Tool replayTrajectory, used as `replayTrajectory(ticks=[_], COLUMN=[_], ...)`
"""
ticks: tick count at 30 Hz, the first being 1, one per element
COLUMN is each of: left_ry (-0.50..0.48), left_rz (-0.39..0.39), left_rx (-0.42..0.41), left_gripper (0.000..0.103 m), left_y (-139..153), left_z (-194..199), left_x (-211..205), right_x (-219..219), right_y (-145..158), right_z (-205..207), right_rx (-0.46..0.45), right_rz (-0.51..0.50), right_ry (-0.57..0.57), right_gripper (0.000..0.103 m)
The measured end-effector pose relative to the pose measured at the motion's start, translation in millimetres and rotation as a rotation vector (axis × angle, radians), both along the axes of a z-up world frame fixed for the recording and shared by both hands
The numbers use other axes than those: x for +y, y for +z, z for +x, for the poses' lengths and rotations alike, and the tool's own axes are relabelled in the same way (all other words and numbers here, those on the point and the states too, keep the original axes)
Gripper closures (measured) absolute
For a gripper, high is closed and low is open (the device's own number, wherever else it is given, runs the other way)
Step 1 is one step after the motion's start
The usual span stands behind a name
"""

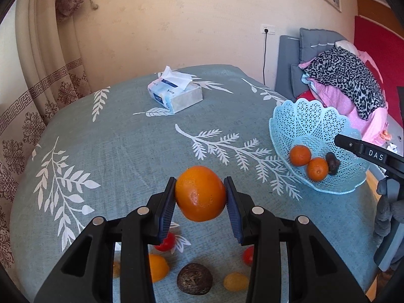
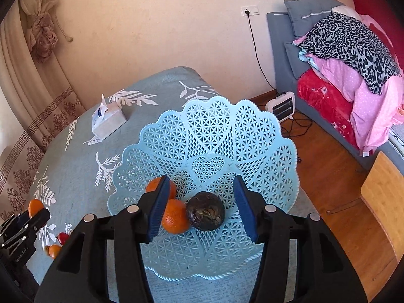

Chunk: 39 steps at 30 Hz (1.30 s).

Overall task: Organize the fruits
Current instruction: 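Lower the dark brown fruit into the basket and open the right tool, then lower the held orange into the basket and open the left tool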

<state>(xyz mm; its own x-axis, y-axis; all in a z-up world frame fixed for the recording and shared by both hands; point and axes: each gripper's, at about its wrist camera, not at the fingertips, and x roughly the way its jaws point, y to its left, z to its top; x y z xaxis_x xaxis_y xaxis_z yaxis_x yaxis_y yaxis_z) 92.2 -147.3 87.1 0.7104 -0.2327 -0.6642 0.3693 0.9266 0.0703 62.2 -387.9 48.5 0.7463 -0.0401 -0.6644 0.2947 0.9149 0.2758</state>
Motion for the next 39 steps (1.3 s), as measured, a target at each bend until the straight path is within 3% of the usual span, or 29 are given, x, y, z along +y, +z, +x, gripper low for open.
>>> replayTrajectory(ticks=[7, 14, 27, 28, 29, 30, 39], left_ry=[-0.09, -0.183, -0.274, -0.272, -0.264, -0.255, -0.193], left_rz=[-0.028, -0.063, -0.067, -0.071, -0.077, -0.087, -0.1], left_rx=[0.033, 0.123, 0.105, 0.103, 0.103, 0.101, 0.071], left_gripper=[0.065, 0.065, 0.064, 0.057, 0.037, 0.03, 0.028], left_y=[-5, -20, -26, -26, -26, -25, -16], left_z=[3, 11, 8, 11, 13, 14, 20], left_x=[-34, -70, -114, -115, -116, -114, -90], right_x=[0, -6, -20, -21, -21, -21, -16], right_y=[9, 12, 6, 6, 7, 7, 12], right_z=[-17, -23, -30, -31, -31, -32, -36], right_rx=[-0.081, -0.103, -0.111, -0.113, -0.116, -0.118, -0.138], right_rz=[-0.079, -0.089, -0.067, -0.066, -0.066, -0.066, -0.074], right_ry=[-0.057, -0.077, -0.11, -0.112, -0.114, -0.116, -0.12], right_gripper=[0.05, 0.05, 0.05, 0.05, 0.05, 0.05, 0.05])
